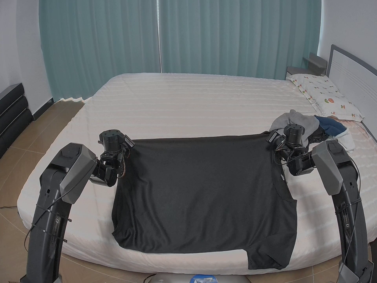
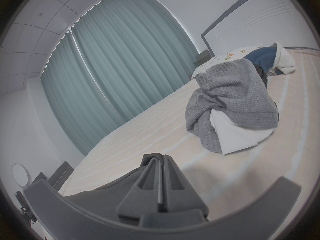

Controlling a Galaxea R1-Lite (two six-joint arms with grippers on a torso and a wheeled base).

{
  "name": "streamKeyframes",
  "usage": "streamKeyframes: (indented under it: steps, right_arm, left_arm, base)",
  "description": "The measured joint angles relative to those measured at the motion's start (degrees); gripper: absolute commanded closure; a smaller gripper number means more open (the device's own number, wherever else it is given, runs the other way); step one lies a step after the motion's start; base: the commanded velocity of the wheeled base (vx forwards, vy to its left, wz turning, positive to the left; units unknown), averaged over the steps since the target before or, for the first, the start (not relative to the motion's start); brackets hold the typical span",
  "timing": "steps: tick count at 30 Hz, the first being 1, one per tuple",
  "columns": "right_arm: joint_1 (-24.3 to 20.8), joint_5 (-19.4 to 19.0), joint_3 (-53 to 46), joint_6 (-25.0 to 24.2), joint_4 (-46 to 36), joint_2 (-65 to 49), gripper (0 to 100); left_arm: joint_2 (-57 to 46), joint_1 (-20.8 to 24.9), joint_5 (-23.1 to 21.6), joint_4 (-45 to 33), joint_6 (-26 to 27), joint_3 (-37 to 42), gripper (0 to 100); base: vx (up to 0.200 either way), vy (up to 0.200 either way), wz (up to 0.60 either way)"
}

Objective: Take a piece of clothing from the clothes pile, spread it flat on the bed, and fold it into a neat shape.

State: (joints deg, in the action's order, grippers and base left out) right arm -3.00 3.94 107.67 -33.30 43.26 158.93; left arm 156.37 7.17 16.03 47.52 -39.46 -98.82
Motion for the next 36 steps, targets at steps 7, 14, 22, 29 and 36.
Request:
streamKeyframes:
  steps: [7, 14, 22, 29, 36]
  right_arm:
    - [-0.3, 1.96, 0.74, 0.4, 0.06, 2.23, 0]
    - [-1.11, 2.08, 0.16, 0.46, -0.44, 2.95, 0]
    - [-0.66, 1.87, -7.09, -0.63, 1.29, -1.01, 0]
    - [0.06, -0.72, -23.05, -4.41, 6.5, -8.66, 0]
    - [-0.09, -4.47, -41.85, -8.16, 13.06, -18.05, 0]
  left_arm:
    - [2.45, 0.27, 0.04, -0.55, -0.04, -2.01, 0]
    - [3.61, 0.27, 0.68, -0.88, -0.04, -1.97, 0]
    - [3.08, -0.26, 3.05, -0.78, -0.26, -0.07, 0]
    - [-2.79, -1.52, 2.08, 1.01, -2.11, 11.5, 0]
    - [-13.37, -3.06, -3.36, 5.88, -4.68, 30.57, 0]
  base:
    - [0.0, 0.0, 0.0]
    - [0.0, 0.0, 0.0]
    - [0.0, 0.0, 0.0]
    - [0.0, 0.0, 0.0]
    - [0.0, 0.0, 0.0]
